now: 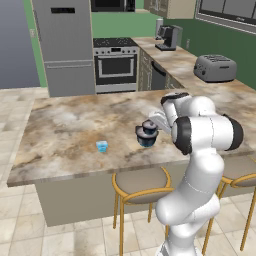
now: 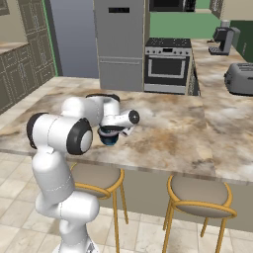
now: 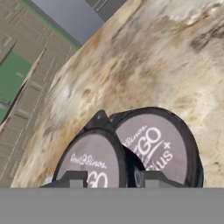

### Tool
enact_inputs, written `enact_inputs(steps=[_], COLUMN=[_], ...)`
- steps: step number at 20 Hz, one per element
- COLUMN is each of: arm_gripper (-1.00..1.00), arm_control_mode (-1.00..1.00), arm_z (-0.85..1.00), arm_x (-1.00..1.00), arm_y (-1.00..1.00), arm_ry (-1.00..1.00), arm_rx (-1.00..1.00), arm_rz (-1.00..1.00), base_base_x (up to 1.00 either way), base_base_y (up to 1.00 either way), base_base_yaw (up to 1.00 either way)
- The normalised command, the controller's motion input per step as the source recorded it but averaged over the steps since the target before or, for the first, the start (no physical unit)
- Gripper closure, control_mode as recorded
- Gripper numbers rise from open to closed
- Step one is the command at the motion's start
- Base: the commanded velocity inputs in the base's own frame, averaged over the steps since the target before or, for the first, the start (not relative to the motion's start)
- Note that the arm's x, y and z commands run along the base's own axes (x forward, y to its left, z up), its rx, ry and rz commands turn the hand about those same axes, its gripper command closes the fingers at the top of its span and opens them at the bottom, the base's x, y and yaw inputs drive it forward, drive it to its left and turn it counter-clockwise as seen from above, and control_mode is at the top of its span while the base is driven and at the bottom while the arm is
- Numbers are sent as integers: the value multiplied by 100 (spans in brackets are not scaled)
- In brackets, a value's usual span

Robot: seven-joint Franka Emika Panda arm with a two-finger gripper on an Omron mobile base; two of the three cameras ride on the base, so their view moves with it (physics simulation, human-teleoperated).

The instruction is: Stack the yogurt containers by placing the smaller containers on top of the larger containers.

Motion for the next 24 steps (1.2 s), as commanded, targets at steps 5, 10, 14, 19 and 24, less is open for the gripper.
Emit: enact_inputs(steps=[5, 10, 14, 19, 24], arm_gripper=[100, 100, 100, 100, 100], arm_control_mode=[-100, -100, -100, -100, -100], arm_z=[-12, -8, -7, -9, -16], arm_x=[14, 16, 15, 11, 12], arm_y=[0, 0, 0, 0, 0], arm_ry=[0, 0, 0, 0, 0], arm_rx=[0, 0, 0, 0, 0], arm_rz=[0, 0, 0, 0, 0], base_base_x=[0, 0, 0, 0, 0], base_base_y=[0, 0, 0, 0, 0], base_base_yaw=[0, 0, 0, 0, 0])
